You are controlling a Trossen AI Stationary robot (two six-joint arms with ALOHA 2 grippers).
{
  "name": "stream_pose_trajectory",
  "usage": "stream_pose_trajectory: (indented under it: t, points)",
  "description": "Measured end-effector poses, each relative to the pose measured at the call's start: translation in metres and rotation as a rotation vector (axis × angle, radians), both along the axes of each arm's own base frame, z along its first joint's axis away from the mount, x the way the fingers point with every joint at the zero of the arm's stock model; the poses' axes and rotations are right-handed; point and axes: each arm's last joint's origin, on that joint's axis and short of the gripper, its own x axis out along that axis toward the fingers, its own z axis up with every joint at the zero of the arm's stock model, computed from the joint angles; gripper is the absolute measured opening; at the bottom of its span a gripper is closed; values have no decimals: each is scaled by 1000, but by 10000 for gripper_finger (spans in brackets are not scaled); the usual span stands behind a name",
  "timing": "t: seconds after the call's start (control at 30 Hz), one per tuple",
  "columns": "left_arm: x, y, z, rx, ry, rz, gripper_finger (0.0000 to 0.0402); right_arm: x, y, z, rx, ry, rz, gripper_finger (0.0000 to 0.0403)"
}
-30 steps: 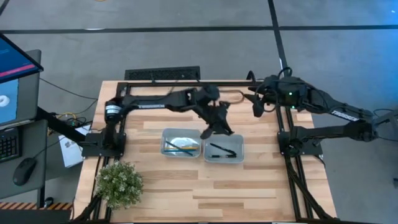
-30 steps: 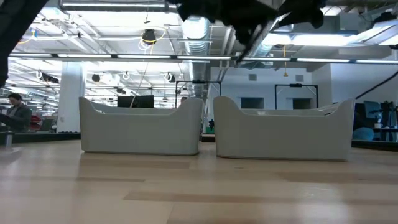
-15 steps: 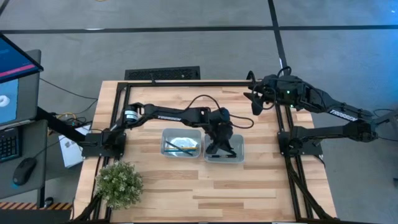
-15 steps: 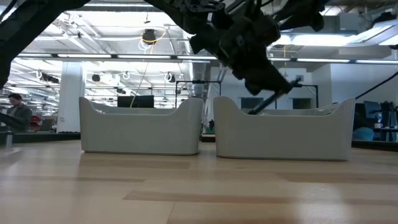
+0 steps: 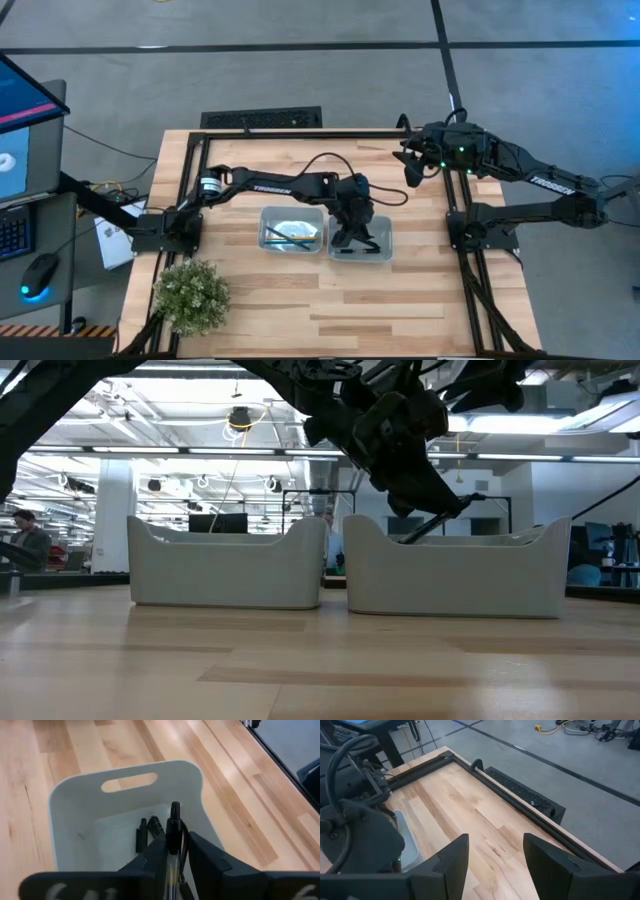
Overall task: Sort pens & pencils
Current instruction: Put the black pen into the right gray bin, then return to Home Position
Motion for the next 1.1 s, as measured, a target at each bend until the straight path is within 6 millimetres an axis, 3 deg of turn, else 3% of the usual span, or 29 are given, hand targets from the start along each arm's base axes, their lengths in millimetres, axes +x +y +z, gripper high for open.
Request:
stream_pose_trajectory:
  t: [0.27,0.4,0.5,0.6,0.73,0.87,0.97,1.1]
  points:
    - [0,0,0,-8,3,-6,150,0,0,0,0,0,0,210]
    - [-3,2,4,-16,30,10,175,0,0,0,0,0,0,210]
    - [-11,12,33,-23,32,-3,182,0,0,0,-1,-1,0,210]
    - [-28,34,84,-9,-50,15,182,0,0,0,-1,-2,0,210]
    - [-72,68,156,36,-211,112,182,0,0,1,-37,3,18,210]
    - [-138,97,223,109,-344,260,183,-5,0,7,-98,-22,1,210]
    - [-188,104,250,155,-396,343,183,-20,4,6,-156,-81,-10,210]
    - [-253,92,262,195,-449,409,183,-51,14,-7,-194,-148,-25,210]
